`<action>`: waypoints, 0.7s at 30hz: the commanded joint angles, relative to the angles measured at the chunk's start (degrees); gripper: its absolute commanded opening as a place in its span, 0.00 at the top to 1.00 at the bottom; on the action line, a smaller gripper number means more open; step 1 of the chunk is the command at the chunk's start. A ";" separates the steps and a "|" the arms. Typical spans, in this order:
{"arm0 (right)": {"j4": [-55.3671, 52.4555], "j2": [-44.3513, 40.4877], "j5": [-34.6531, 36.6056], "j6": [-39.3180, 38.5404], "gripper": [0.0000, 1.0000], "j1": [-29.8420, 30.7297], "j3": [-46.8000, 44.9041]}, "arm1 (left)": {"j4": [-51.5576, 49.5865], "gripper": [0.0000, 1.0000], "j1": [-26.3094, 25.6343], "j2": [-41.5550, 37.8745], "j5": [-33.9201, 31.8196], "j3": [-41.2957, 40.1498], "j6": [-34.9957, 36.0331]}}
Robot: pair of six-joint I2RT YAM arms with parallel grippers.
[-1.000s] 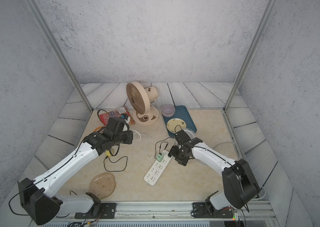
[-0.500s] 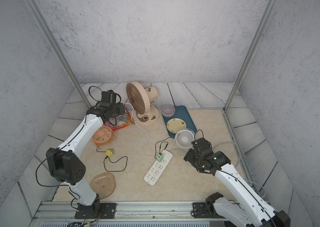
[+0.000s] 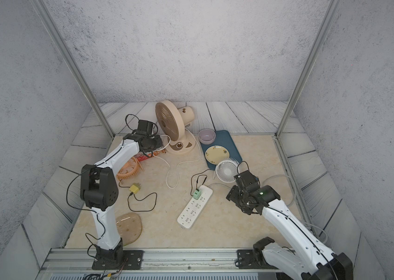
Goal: Unplug the desk fan from the power strip
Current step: Place the plug at the center of the board.
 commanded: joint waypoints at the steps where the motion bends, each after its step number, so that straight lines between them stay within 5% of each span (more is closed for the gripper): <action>1: -0.16 0.10 -0.74 -0.98 0.24 -0.09 1.10 | -0.55 0.46 0.22 -1.25 0.48 0.82 -0.06; 4: 0.63 0.58 -1.38 -1.58 0.24 -0.12 1.10 | -0.66 0.21 0.29 -3.76 -0.19 -0.61 0.53; 8: 3.08 1.95 -3.20 -2.76 0.23 -0.11 1.26 | -1.53 0.08 0.29 -7.95 -1.22 -3.02 1.83; 16: 4.74 12.02 -9.57 -7.38 0.23 -0.08 6.93 | -4.27 0.07 -4.40 -18.30 2.21 -9.01 2.48; 21: 5.41 19.30 -11.05 -9.94 0.23 1.55 12.87 | -5.61 0.17 -10.98 -25.23 4.38 -18.59 -0.11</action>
